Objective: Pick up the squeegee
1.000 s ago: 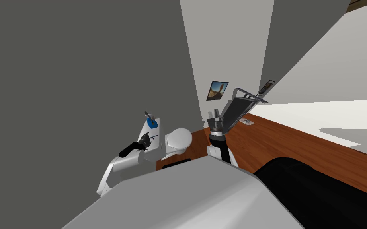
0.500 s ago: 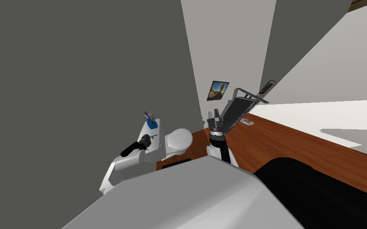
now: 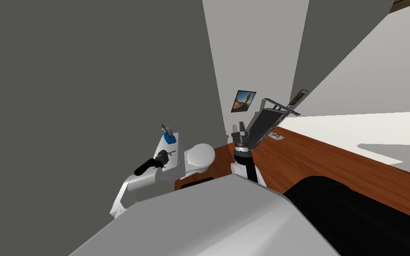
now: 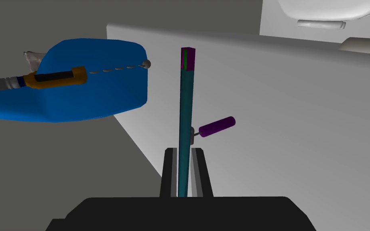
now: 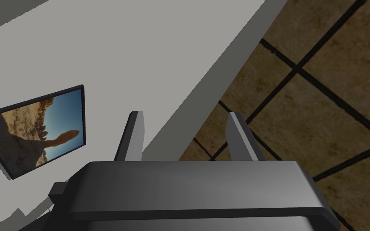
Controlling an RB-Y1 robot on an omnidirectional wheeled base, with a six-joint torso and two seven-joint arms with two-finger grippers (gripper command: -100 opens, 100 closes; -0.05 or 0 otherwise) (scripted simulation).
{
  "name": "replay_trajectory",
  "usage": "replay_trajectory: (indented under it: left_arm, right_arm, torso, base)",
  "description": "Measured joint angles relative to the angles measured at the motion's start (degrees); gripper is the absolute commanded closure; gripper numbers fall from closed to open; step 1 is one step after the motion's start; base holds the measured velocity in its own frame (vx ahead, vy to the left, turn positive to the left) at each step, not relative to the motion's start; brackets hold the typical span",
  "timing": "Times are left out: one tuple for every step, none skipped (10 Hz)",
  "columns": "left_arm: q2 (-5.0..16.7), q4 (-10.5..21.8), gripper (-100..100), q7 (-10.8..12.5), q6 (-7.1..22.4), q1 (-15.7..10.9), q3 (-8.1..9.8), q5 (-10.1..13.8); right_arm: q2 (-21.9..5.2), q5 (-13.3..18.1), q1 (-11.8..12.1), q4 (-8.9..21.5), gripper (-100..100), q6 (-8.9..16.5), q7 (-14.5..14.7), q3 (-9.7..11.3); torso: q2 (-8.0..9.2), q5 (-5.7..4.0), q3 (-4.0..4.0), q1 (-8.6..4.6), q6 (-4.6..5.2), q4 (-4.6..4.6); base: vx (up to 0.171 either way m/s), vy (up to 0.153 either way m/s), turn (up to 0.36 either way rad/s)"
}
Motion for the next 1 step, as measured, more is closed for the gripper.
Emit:
replay_trajectory:
  left_arm:
    - [0.0, -0.1, 0, 0.0, 0.2, 0.0, -0.03, 0.0]
  right_arm:
    - [0.0, 0.0, 0.0, 0.0, 0, 0.0, 0.0, 0.0]
  torso:
    - [-0.02, 0.01, 0.0, 0.01, 0.0, 0.0]
  base:
    - [0.0, 0.0, 0.0]
